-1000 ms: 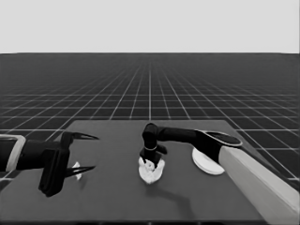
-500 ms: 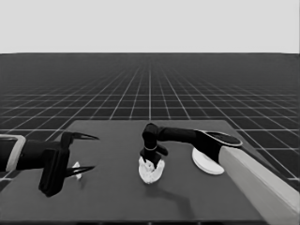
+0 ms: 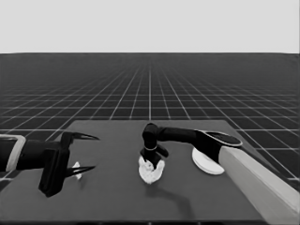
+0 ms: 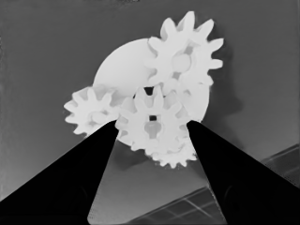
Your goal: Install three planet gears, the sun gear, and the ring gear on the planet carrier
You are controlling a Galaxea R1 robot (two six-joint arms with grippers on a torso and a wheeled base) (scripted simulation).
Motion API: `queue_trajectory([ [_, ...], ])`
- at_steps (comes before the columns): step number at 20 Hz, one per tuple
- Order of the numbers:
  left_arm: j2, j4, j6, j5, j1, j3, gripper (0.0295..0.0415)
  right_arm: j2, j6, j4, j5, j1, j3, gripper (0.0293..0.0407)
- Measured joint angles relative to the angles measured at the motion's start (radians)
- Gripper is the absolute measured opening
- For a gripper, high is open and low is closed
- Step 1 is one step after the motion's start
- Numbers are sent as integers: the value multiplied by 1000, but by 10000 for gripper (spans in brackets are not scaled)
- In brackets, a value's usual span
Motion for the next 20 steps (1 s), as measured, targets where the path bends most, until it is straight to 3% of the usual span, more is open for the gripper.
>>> queue_trajectory([
  [20, 0, 0, 0, 0, 0, 0, 385, 0, 209, 0, 0, 0, 0, 309],
])
